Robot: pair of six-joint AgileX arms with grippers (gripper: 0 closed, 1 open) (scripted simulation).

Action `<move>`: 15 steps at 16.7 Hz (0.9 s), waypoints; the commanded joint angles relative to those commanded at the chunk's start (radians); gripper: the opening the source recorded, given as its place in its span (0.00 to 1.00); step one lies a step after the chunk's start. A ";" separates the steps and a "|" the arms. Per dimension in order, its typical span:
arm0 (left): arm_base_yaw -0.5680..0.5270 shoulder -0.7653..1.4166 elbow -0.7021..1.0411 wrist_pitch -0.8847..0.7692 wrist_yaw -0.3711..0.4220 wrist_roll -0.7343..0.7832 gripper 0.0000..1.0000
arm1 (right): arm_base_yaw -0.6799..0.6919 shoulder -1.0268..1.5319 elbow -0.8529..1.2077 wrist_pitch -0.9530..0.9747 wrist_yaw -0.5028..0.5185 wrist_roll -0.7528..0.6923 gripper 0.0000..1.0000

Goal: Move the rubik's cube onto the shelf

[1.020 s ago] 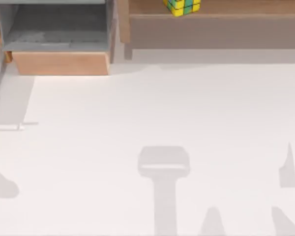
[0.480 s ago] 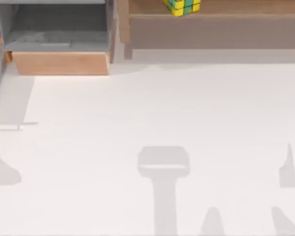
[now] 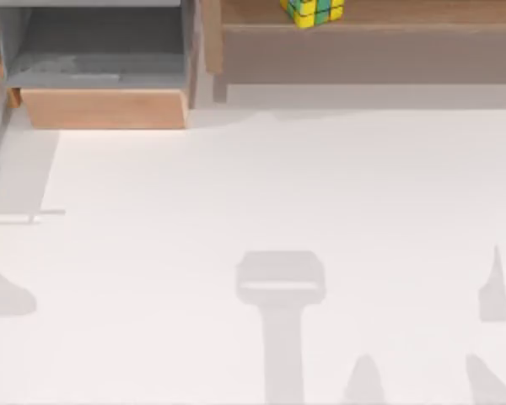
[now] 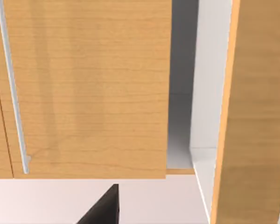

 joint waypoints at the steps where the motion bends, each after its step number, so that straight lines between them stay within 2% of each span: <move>1: 0.000 0.000 0.000 0.000 0.000 0.000 0.62 | 0.000 0.000 0.000 0.000 0.000 0.000 1.00; 9: 0.000 0.000 0.000 0.000 0.000 0.000 0.02 | 0.000 0.000 0.000 0.000 0.000 0.000 1.00; 15: 0.000 0.000 0.000 0.000 0.000 0.000 0.00 | 0.000 0.000 0.000 0.000 0.000 0.000 1.00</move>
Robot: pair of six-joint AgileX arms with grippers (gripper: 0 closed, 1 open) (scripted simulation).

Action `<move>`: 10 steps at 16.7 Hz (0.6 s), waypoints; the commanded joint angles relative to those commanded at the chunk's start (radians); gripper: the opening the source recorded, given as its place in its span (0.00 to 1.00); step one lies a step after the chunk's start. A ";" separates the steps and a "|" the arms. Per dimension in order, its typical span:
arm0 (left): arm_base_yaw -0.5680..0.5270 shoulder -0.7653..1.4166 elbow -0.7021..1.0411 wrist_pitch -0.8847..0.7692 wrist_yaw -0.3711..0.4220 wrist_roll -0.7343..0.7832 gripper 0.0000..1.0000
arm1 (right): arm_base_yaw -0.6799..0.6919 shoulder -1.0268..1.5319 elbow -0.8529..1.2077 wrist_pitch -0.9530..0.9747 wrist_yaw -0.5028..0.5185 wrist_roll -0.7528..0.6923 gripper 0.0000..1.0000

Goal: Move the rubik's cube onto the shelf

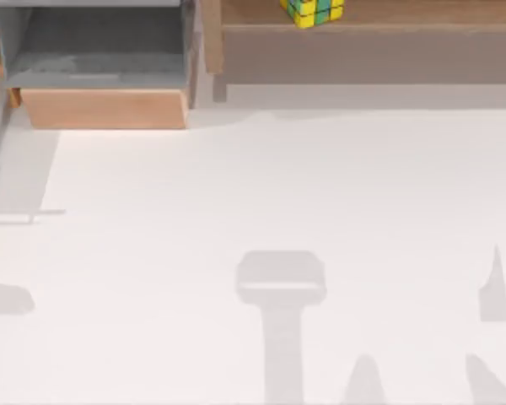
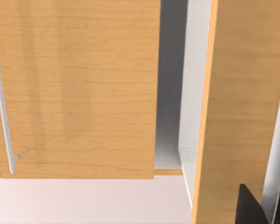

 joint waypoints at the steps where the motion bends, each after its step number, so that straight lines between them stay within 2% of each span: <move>1: 0.000 0.000 0.000 0.000 0.000 0.000 0.00 | 0.000 0.000 0.000 0.000 0.000 0.000 1.00; 5: -0.006 0.021 0.015 -0.019 -0.011 -0.003 0.00 | 0.000 0.000 0.000 0.000 0.000 0.000 1.00; 10: -0.094 0.085 0.181 -0.106 -0.096 -0.006 0.00 | 0.000 0.000 0.000 0.000 0.000 0.000 1.00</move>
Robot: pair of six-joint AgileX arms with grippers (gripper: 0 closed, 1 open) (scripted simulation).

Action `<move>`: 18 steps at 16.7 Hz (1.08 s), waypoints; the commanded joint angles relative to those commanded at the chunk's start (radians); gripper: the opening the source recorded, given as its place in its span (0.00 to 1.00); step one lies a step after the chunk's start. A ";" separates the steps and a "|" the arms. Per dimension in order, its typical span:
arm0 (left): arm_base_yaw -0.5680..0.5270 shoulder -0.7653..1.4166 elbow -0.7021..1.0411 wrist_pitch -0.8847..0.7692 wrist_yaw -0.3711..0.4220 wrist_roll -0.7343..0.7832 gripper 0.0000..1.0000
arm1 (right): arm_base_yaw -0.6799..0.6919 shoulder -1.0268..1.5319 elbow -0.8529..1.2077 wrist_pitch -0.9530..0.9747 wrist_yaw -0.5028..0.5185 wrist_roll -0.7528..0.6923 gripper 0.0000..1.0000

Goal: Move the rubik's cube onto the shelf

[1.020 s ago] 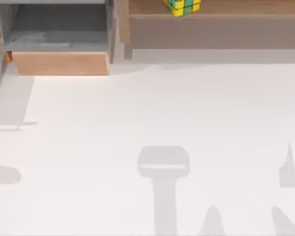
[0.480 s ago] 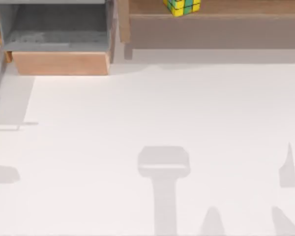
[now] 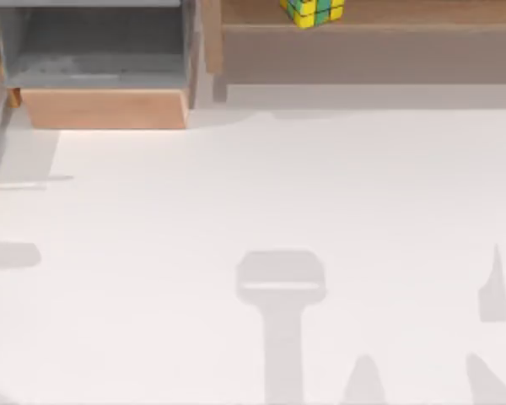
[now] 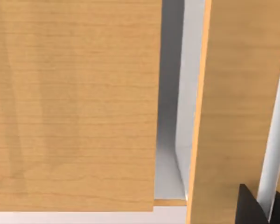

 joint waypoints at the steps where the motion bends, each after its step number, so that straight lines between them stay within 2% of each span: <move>1: -0.014 0.011 0.023 -0.015 -0.014 0.000 0.00 | 0.000 0.000 0.000 0.000 0.000 0.000 1.00; 8: -0.026 0.027 0.048 -0.040 -0.031 -0.003 0.00 | 0.000 0.000 0.000 0.000 0.000 0.000 1.00; 14: -0.099 0.115 0.258 -0.147 -0.100 -0.007 0.00 | 0.000 0.000 0.000 0.000 0.000 0.000 1.00; 18: -0.109 0.126 0.279 -0.163 -0.111 -0.008 0.00 | 0.000 0.000 0.000 0.000 0.000 0.000 1.00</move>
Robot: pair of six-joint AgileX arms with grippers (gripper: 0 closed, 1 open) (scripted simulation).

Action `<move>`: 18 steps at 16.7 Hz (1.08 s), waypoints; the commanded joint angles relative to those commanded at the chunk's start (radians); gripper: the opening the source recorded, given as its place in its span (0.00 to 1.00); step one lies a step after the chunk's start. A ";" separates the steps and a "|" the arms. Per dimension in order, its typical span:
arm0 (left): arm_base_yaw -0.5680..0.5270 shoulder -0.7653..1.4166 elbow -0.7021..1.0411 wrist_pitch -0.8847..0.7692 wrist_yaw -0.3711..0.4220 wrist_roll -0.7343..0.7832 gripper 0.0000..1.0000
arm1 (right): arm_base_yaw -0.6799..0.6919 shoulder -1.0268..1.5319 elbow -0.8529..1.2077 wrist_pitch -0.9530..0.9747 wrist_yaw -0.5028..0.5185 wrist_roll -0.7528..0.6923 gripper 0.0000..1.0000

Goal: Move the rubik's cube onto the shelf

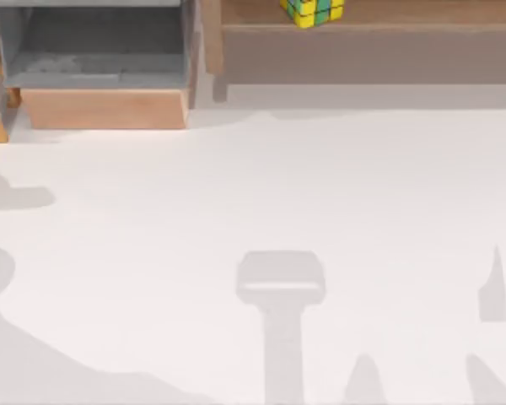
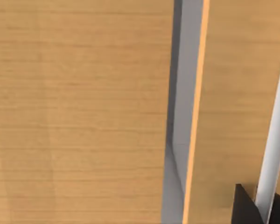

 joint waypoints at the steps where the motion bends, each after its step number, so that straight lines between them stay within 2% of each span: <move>1: 0.006 -0.002 -0.005 -0.001 0.002 -0.001 0.00 | 0.000 0.000 0.000 0.000 0.000 0.000 1.00; 4: -0.002 0.020 0.035 -0.020 -0.009 -0.001 0.00 | 0.000 0.000 0.000 0.000 0.000 0.000 1.00; 10: -0.055 0.118 0.255 -0.133 -0.057 -0.002 0.00 | 0.000 0.000 0.000 0.000 0.000 0.000 1.00; 15: -0.063 0.128 0.278 -0.150 -0.065 -0.005 0.00 | 0.000 0.000 0.000 0.000 0.000 0.000 1.00; 18: -0.063 0.128 0.278 -0.150 -0.065 -0.005 0.23 | 0.000 0.000 0.000 0.000 0.000 0.000 1.00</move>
